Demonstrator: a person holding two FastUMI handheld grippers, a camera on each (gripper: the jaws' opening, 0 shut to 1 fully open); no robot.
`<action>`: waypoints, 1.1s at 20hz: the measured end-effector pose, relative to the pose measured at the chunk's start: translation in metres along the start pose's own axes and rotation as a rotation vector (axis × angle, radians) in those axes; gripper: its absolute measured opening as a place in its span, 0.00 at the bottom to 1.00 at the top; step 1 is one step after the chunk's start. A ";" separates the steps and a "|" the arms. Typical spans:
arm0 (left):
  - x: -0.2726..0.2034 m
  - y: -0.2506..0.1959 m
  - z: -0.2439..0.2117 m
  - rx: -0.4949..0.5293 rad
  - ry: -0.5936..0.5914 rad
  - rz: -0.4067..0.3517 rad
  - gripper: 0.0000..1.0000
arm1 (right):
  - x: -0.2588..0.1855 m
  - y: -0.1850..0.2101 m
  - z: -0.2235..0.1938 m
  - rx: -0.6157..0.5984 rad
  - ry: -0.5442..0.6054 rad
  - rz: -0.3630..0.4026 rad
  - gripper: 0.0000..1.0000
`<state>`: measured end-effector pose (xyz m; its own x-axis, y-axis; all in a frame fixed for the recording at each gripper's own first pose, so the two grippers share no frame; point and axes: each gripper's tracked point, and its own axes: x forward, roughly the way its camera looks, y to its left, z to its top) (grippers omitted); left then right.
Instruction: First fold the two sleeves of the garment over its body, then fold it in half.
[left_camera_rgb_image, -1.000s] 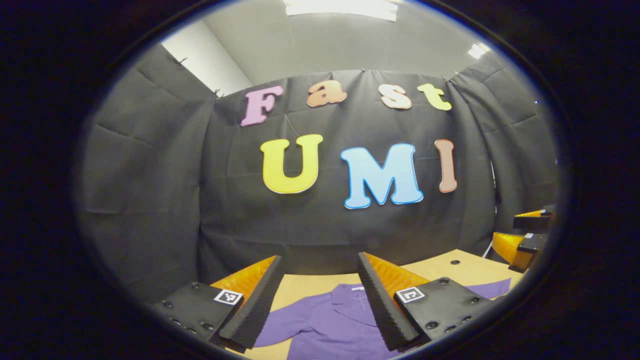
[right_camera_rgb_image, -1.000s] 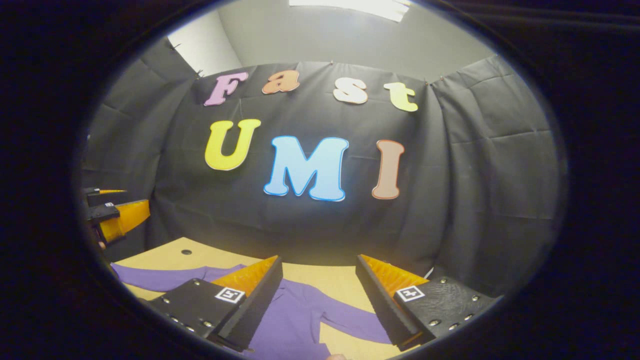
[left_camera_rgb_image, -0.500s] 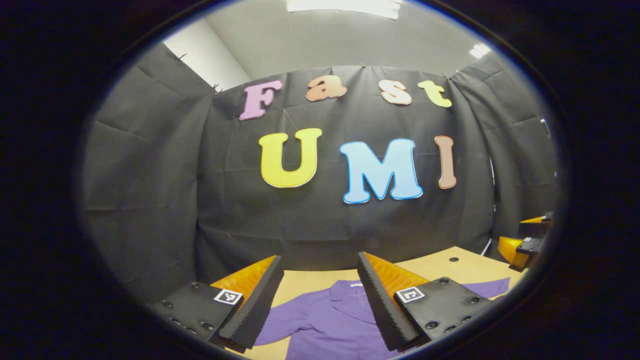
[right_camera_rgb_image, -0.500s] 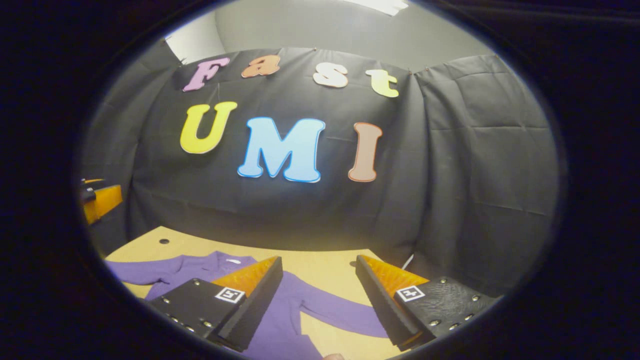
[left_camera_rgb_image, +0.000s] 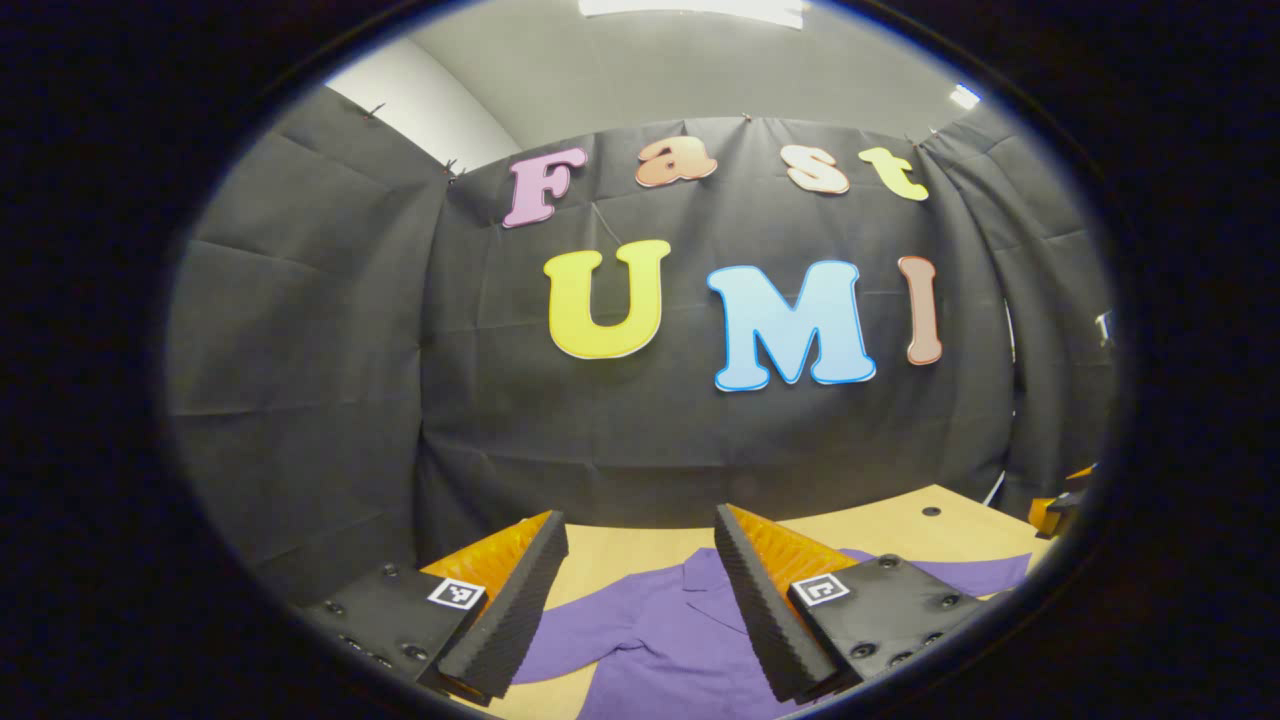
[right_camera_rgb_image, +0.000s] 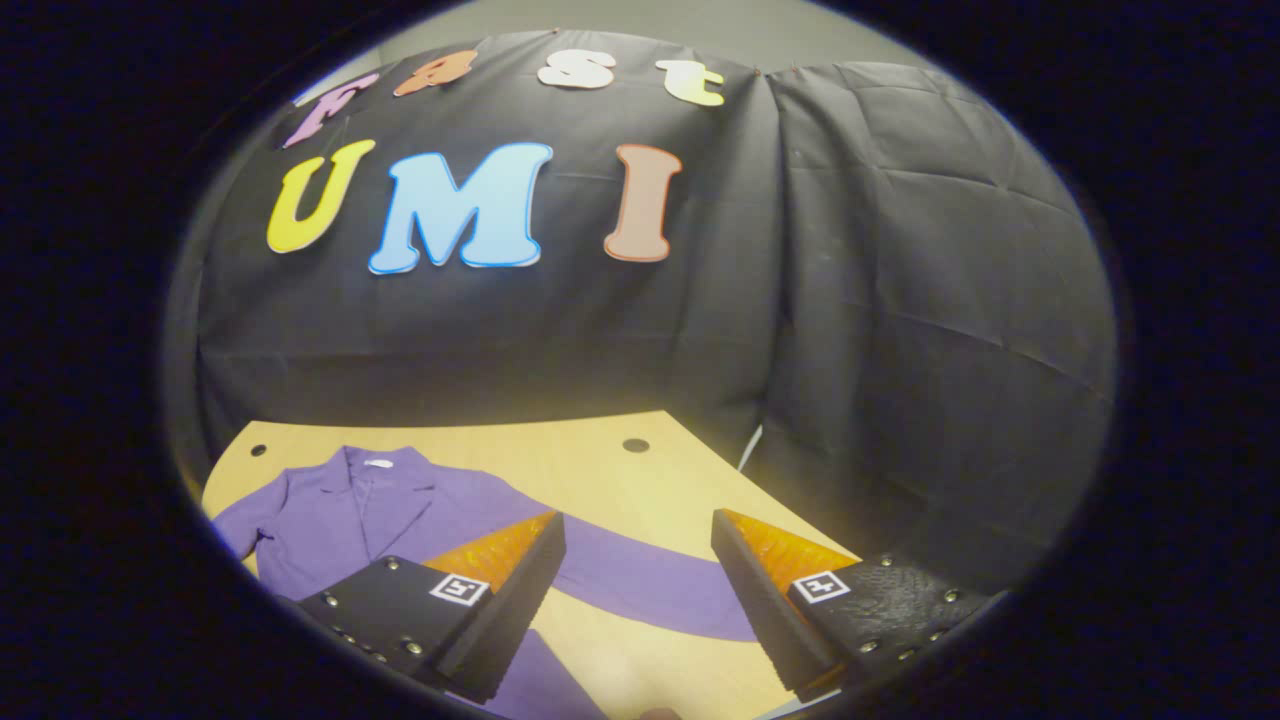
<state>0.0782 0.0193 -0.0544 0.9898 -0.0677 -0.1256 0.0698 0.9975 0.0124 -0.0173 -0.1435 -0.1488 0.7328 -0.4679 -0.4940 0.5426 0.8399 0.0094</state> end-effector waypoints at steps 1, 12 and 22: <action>0.002 -0.001 -0.001 0.003 0.006 0.002 0.94 | 0.006 -0.010 -0.009 0.004 0.026 -0.022 0.94; 0.005 -0.007 -0.014 -0.002 0.039 0.011 0.94 | 0.065 -0.087 -0.097 0.158 0.285 -0.190 0.95; -0.008 -0.006 -0.019 0.005 0.056 0.032 0.94 | 0.105 -0.109 -0.162 0.270 0.457 -0.275 0.95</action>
<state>0.0673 0.0143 -0.0726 0.9830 -0.0347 -0.1803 0.0392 0.9990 0.0218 -0.0658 -0.2392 -0.3429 0.3325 -0.4421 -0.8331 0.8165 0.5771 0.0197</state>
